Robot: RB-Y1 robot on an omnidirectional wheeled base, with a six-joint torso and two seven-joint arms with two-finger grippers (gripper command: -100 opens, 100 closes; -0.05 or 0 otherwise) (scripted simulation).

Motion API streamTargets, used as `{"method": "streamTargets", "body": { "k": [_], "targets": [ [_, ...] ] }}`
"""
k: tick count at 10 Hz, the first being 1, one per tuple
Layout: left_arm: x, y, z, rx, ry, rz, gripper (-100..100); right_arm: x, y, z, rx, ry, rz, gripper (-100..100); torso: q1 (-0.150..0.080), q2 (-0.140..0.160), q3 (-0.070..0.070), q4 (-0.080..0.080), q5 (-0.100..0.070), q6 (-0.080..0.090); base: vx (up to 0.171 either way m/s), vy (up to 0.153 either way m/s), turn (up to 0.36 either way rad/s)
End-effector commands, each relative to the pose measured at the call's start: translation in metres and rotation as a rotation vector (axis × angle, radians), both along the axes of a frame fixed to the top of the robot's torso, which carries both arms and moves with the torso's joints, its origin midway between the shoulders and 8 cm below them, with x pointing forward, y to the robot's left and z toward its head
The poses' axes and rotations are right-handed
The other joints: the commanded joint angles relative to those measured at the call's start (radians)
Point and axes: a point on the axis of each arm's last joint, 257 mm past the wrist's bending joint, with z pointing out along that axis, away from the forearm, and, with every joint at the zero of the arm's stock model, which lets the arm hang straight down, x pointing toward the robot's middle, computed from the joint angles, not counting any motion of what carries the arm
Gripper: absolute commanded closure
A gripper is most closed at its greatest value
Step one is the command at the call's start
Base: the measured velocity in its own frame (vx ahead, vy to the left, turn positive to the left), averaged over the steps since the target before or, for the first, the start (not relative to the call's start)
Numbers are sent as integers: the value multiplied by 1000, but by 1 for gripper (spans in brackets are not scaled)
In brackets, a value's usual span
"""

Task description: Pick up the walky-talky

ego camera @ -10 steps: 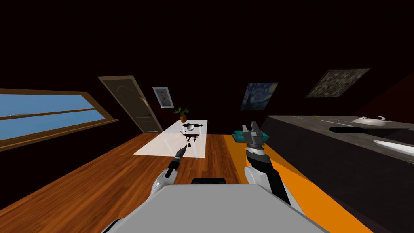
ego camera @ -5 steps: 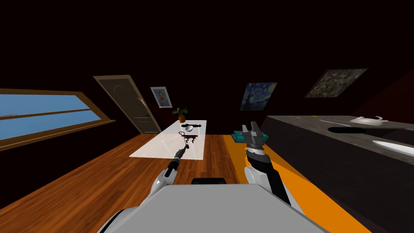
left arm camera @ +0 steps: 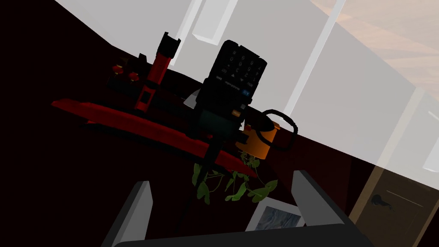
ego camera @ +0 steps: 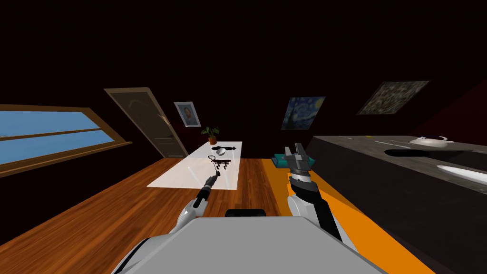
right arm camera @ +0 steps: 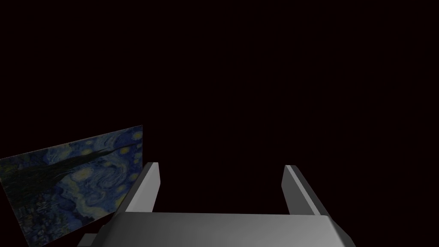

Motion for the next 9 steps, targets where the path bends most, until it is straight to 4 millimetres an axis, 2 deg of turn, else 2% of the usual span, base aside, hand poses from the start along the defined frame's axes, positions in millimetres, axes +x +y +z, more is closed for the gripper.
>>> {"method": "streamTargets", "body": {
  "k": [1, 4, 5, 6, 7, 8, 9],
  "targets": [
    [-2, 6, -5, 16, 15, 5, -100, 0, 0, 0, 0, 0, 0, 0, 0, 0, 0, 0, 0, 0, 35, -32, -15],
    [-4, 22, -10, 63, 42, 16, -100, 0, 0, 0, 0, 0, 0, 0, -2, -1, -1, 0, 0, 0, 53, -58, -25],
    [-4, 17, -11, 48, 35, 14, -100, 0, 0, 0, 0, 0, 0, 0, -2, -2, -1, 0, 0, 0, 30, -26, -2],
    [-4, 17, -10, 52, 35, 13, 0, 0, 0, 0, 0, 0, 0, 0, 0, 0, 0, 0, 0, 0, 5, -5, 1],
    [-16, 19, -10, 60, 23, -13, -100, 0, 0, 0, 0, 0, 0, 0, 1, 1, 1, 0, 0, 0, 125, -21, 235],
    [-24, 21, -6, 61, 3, -35, -100, 0, 0, 0, 0, 0, 0, 0, 1, -4, -2, -1, 0, -1, 297, -47, 401],
    [-29, 21, -11, 66, 14, -41, -100, 0, 0, 0, 0, 1, 0, 0, -1, -14, -7, -3, 0, -1, 208, -61, 128]
  ]
}}
